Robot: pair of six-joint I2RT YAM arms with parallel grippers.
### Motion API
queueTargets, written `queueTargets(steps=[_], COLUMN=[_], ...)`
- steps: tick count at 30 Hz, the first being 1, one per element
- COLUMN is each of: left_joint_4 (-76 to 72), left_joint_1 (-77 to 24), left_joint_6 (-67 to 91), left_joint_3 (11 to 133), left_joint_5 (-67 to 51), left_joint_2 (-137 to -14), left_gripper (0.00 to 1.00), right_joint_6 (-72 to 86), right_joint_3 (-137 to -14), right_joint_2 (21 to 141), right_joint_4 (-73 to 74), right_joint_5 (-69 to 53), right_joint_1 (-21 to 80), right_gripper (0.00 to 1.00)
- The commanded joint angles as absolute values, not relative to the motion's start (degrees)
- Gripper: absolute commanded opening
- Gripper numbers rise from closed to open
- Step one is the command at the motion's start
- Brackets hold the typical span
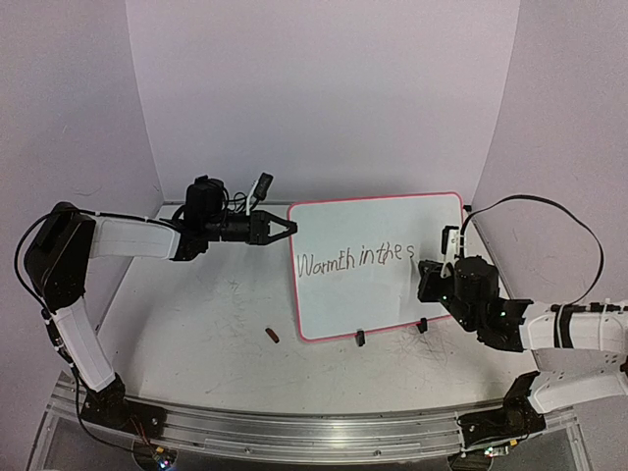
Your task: Write a sentence on the whiteboard
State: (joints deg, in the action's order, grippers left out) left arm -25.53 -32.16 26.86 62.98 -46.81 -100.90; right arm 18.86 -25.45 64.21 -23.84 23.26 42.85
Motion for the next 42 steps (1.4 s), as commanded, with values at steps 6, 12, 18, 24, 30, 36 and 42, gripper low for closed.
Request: queueTargets(steps=[6,12,18,24,30,36,42], left_joint_4=[-22.68,-22.68,-22.68,-22.67,-22.68,-22.68,-22.68], left_joint_1=[-34.21,-34.19,-34.19,-34.19,-34.2,-34.19,-34.19], left_joint_6=[24.79,24.71,24.7,24.71,24.69,24.61,24.64], left_joint_3=[63.57,63.55,63.65,63.58,63.55,63.55,63.64], left_joint_5=[-47.12,-47.03,-47.03,-47.03,-47.04,-47.03,-47.04], left_joint_2=[-100.63,-100.64,-100.73,-100.82,-100.65,-100.65,-100.89], left_gripper=[0.0,0.0,0.0,0.0,0.0,0.0,0.0], right_joint_6=[17.91,17.95,17.02,15.19,14.01,13.32,13.01], right_joint_3=[-28.13,-26.67,-24.88,-25.77,-26.54,-26.56,-26.87], right_joint_2=[66.89,62.87,57.51,58.83,60.77,61.2,62.08], right_joint_4=[-24.54,-24.14,-23.13,-24.34,-26.12,-27.16,-27.85], right_joint_5=[20.98,23.36,22.62,21.27,19.9,19.8,19.8], right_joint_1=[43.15,43.15,42.49,39.94,38.41,38.32,38.33], right_gripper=[0.0,0.0,0.0,0.0,0.0,0.0,0.0])
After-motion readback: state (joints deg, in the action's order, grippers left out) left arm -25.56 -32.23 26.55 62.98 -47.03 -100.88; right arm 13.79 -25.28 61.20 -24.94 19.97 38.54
